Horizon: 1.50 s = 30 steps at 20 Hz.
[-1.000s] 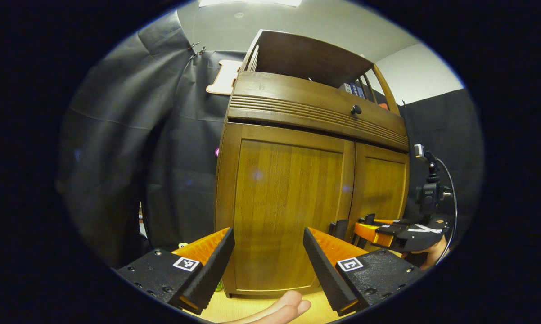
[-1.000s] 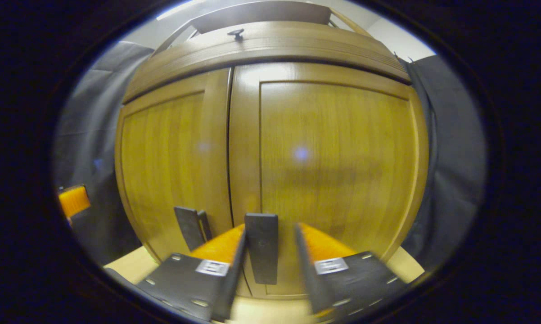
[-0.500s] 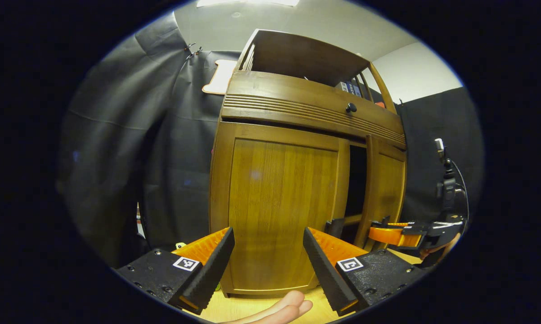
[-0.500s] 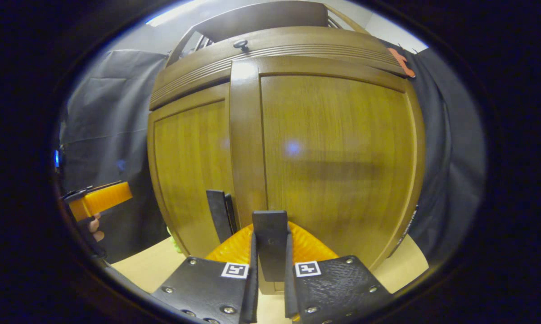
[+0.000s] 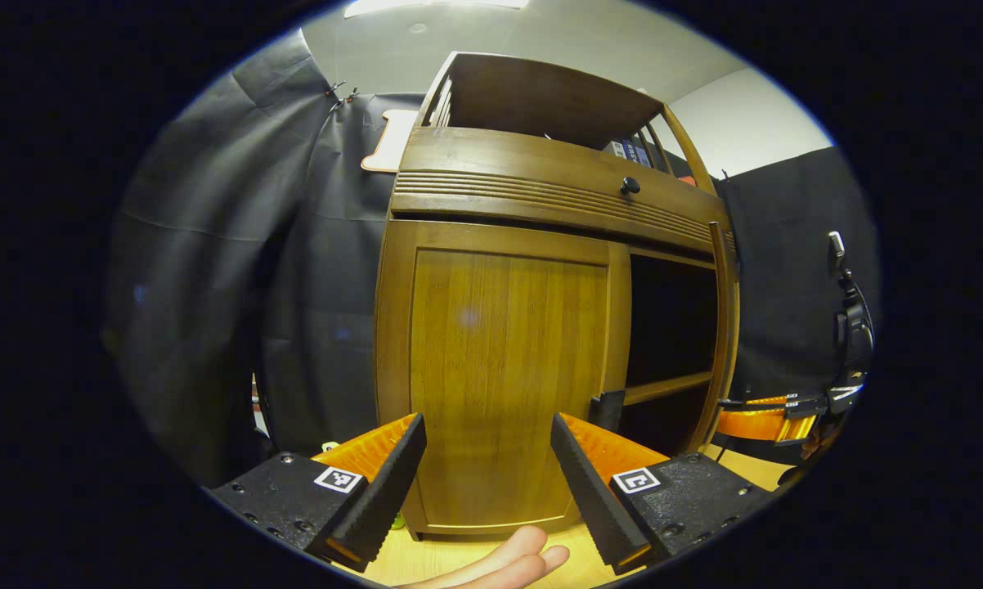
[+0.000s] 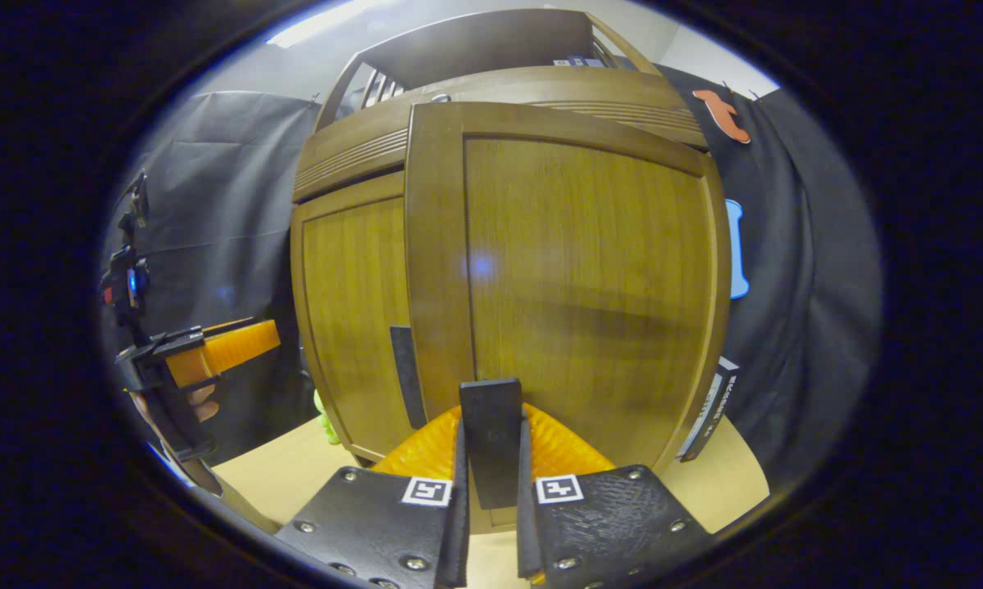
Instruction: Open the right door of the double-door shoe cabinet with the right hand, and open the left door with the left hand.
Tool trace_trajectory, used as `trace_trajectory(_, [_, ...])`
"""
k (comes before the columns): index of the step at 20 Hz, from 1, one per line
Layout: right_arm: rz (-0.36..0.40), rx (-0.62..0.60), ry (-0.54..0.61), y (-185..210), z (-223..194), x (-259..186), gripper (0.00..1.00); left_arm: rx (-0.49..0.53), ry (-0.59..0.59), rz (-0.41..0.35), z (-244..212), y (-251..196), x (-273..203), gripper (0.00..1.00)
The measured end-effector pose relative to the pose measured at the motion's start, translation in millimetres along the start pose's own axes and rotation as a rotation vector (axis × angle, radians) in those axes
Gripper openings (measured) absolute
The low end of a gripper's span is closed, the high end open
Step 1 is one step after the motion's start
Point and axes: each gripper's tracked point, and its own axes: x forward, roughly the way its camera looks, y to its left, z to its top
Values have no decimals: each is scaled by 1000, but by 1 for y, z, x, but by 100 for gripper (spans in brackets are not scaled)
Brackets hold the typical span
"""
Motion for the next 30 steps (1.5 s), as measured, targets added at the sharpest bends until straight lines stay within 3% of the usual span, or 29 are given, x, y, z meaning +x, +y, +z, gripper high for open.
trace_trajectory(4, [-7, 3, -3, -7, -2, -16, 23, 4, -1, -3, 0, -3, -1, 95])
trace_trajectory(5, [-8, 4, -3, -10, -3, -21, 23, 5, -1, -4, -1, -3, -1, 92])
trace_trajectory(6, [-10, 6, -3, -13, -4, -28, 23, 6, 0, -4, -1, -4, -1, 95])
trace_trajectory(12, [-31, 10, 0, -29, -7, -56, 23, 23, 2, -10, -3, -11, 0, 95])
trace_trajectory(13, [-37, 5, 1, -33, -6, -61, 23, 29, 2, -12, -4, -14, 0, 92])
trace_trajectory(14, [-43, 4, 1, -36, -7, -65, 23, 35, 4, -13, -5, -16, 0, 95])
trace_trajectory(15, [-50, 8, -2, -40, -6, -69, 23, 41, 4, -15, -5, -18, -1, 92])
trace_trajectory(19, [-82, 15, -7, -52, -7, -85, 23, 53, 5, -30, -7, -27, -2, 95])
trace_trajectory(23, [-142, -36, -20, -66, -6, -102, 23, 38, -10, -67, -3, -42, -4, 92])
trace_trajectory(30, [-276, -46, -30, -113, -10, -134, 22, 52, -16, -76, -5, -49, -2, 95])
